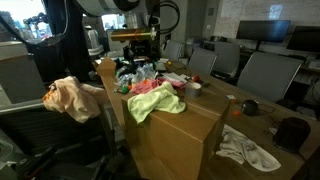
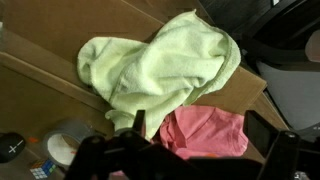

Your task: Hang the peach and yellow shirts on the back of the chair

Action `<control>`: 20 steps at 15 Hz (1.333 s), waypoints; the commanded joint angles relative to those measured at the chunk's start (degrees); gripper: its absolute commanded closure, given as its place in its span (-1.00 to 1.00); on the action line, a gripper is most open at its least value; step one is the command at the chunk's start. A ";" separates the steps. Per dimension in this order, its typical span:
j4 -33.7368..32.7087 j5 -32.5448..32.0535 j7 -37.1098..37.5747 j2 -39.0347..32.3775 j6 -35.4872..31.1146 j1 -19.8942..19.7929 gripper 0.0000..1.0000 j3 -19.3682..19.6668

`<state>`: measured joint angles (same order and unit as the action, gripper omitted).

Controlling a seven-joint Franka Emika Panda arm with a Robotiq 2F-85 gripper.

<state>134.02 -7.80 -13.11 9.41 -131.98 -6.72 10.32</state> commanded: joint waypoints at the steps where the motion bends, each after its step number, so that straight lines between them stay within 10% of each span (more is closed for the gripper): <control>1: -0.30 0.95 1.25 -1.78 -0.64 -1.30 -1.00 0.36; 20: -1.97 7.29 -2.67 -12.56 -3.97 -2.42 -1.00 -0.41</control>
<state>133.14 -0.82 -15.24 -1.58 -134.56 -8.64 10.19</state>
